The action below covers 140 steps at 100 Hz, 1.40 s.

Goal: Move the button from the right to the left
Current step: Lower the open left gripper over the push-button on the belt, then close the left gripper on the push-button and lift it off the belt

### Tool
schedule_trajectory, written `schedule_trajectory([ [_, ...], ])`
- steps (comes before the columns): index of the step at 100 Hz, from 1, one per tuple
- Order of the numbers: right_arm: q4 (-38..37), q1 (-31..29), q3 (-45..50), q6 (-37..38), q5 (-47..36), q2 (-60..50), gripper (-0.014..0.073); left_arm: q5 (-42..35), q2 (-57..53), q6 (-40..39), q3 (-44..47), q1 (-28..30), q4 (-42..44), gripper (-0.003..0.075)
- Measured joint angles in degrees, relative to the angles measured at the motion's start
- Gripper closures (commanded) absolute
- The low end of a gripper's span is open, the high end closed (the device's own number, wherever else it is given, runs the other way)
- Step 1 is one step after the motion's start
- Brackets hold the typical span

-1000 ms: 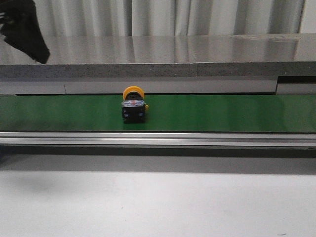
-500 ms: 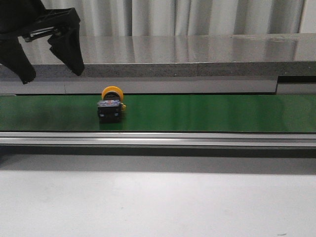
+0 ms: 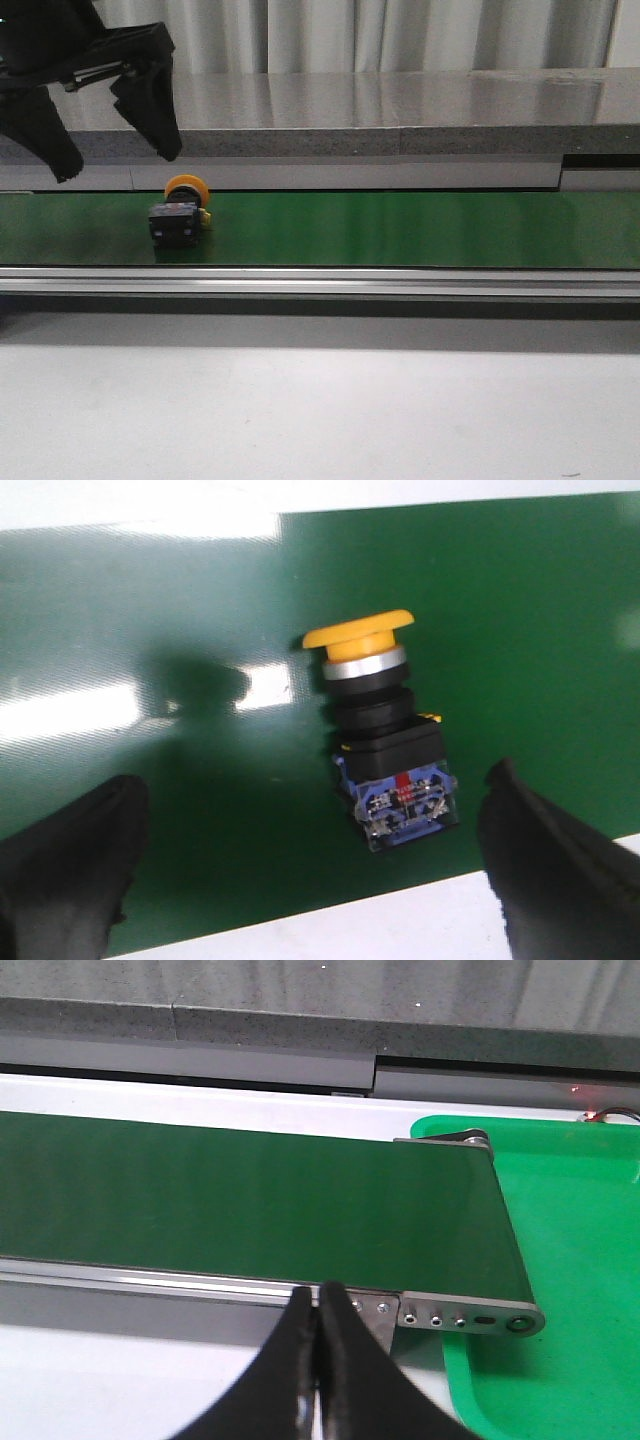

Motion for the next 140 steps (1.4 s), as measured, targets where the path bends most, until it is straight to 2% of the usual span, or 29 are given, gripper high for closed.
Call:
schedule_trajectory([
  [30, 0.0, 0.0, 0.0, 0.0, 0.0, 0.0, 0.0659, 0.48, 3.65, 0.0, -0.13, 0.0, -0.35, 0.0073],
  [37, 0.0, 0.0, 0.0, 0.0, 0.0, 0.0, 0.0659, 0.48, 5.01, 0.0, -0.13, 0.0, -0.35, 0.0105],
  [44, 0.0, 0.0, 0.0, 0.0, 0.0, 0.0, 0.0659, 0.38, 6.29, 0.0, -0.13, 0.0, -0.15, 0.0173],
  [51, 0.0, 0.0, 0.0, 0.0, 0.0, 0.0, 0.0659, 0.38, 6.96, 0.0, -0.13, 0.0, 0.0, 0.0283],
  [64, 0.0, 0.0, 0.0, 0.0, 0.0, 0.0, 0.0659, -0.23, 6.95, 0.0, -0.13, 0.0, 0.11, 0.0552],
  [69, 0.0, 0.0, 0.0, 0.0, 0.0, 0.0, 0.0659, -0.28, 6.95, 0.0, -0.13, 0.0, 0.11, 0.0623],
  [78, 0.0, 0.0, 0.0, 0.0, 0.0, 0.0, 0.0659, -0.36, 6.95, 0.0, -0.13, 0.0, 0.11, 0.0694],
  [94, 0.0, 0.0, 0.0, 0.0, 0.0, 0.0, 0.0659, -0.26, 6.84, -0.3, -0.24, 0.0, 0.27, 0.0709],
  [111, 0.0, 0.0, 0.0, 0.0, 0.0, 0.0, 0.0659, 0.97, 2.91, -0.3, -0.48, 2.53, 1.4, 0.0709],
  [125, 0.0, 0.0, 0.0, 0.0, 0.0, 0.0, 0.0659, 3.28, -0.85, 0.41, -0.72, 7.78, 5.58, 0.0709],
  [140, 0.0, 0.0, 0.0, 0.0, 0.0, 0.0, 0.0659, 7.43, -1.51, 5.25, -0.74, 15.8, 7.56, 0.0709],
])
